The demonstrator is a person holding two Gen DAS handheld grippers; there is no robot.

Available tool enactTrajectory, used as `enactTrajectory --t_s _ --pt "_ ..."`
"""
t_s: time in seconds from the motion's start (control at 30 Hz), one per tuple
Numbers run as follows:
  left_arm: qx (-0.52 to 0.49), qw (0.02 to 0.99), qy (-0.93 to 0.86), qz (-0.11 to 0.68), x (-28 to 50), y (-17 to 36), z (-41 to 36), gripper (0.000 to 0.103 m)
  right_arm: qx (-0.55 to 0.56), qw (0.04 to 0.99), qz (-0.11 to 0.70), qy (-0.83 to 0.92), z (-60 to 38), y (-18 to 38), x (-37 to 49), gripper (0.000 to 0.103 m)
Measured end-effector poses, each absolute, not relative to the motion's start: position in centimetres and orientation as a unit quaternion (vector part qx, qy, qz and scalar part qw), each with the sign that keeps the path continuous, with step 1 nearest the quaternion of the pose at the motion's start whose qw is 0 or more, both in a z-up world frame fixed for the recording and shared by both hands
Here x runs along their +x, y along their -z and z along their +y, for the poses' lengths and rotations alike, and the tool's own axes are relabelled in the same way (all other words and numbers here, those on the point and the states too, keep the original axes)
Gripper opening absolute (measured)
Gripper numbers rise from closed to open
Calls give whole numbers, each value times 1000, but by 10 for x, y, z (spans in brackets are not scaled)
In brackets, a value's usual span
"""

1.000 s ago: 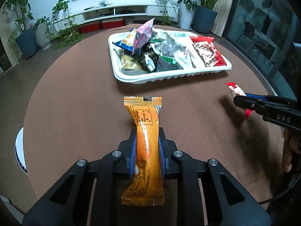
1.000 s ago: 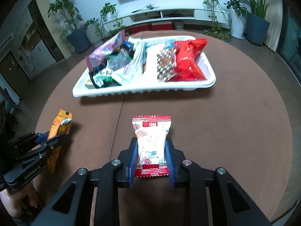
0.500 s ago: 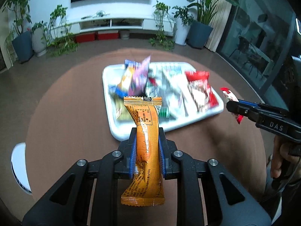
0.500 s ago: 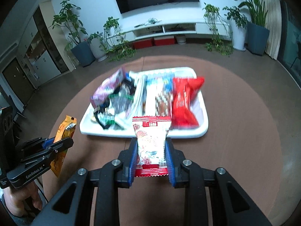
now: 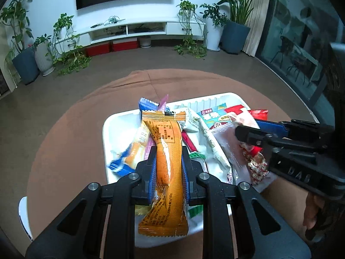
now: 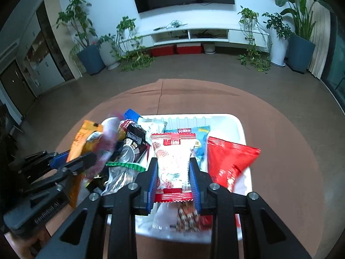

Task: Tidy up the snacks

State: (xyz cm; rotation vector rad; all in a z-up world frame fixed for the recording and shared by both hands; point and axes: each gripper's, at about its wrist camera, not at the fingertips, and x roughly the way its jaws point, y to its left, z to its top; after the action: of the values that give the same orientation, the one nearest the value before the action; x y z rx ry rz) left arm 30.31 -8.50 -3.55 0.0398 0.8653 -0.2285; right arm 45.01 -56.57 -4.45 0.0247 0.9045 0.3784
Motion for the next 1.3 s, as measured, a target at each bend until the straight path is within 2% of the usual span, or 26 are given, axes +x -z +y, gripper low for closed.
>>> enactTrajectory --t_s 0.3,0.33,0.37,0.43,0.57,0.67,1.03,1.13,1.3 --pt "18 902 112 418 319 50 -96 24 -9 875 451 -176 -555 70 466 31" --pt "19 901 111 418 323 52 -97 29 -11 876 450 -176 -554 71 466 32" --pt "20 901 113 419 324 54 -99 42 -12 876 448 -175 -554 71 466 33" --pt "20 901 105 420 328 58 -97 58 -12 876 450 -175 -553 71 466 34" --pt "7 903 101 417 329 59 -92 68 -15 876 450 -173 -553 70 466 36" --pt "7 906 100 412 327 56 -91 70 -15 876 449 -175 -554 68 463 38" --pt "15 926 77 370 295 30 -80 89 -7 891 420 -174 -563 45 447 67" --pt "30 937 62 344 273 11 -80 96 2 904 389 -178 -571 29 429 74" --pt "67 960 6 271 212 -20 -91 98 11 931 318 -178 -585 4 384 92"
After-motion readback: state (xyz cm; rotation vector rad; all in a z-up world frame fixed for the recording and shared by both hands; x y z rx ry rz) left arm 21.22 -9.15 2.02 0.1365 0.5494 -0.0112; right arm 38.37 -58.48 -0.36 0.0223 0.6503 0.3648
